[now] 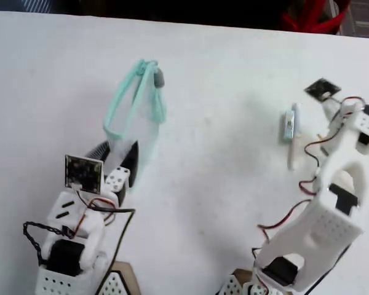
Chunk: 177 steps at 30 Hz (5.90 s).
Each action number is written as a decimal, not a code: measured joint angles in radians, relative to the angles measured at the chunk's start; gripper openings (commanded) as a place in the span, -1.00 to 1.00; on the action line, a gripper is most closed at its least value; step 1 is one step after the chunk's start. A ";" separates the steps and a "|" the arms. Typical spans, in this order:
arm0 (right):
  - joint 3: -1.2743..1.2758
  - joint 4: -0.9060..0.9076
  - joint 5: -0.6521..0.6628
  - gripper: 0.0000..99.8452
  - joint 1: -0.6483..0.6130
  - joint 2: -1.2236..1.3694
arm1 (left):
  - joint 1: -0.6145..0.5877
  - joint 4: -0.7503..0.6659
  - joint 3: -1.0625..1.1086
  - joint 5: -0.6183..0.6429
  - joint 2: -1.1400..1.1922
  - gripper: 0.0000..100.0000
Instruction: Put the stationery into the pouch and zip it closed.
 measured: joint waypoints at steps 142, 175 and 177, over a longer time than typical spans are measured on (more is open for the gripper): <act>0.967 -0.388 -1.255 -0.62 -0.641 -1.191 | 0.000 -0.003 0.031 0.000 0.000 -0.66; 1.461 -0.967 -1.290 -0.62 -0.631 -1.191 | -0.044 0.054 -0.020 0.002 0.014 -0.66; 1.461 -0.967 -1.290 -0.62 -0.631 -1.191 | -0.044 0.084 -0.041 0.002 0.015 -0.71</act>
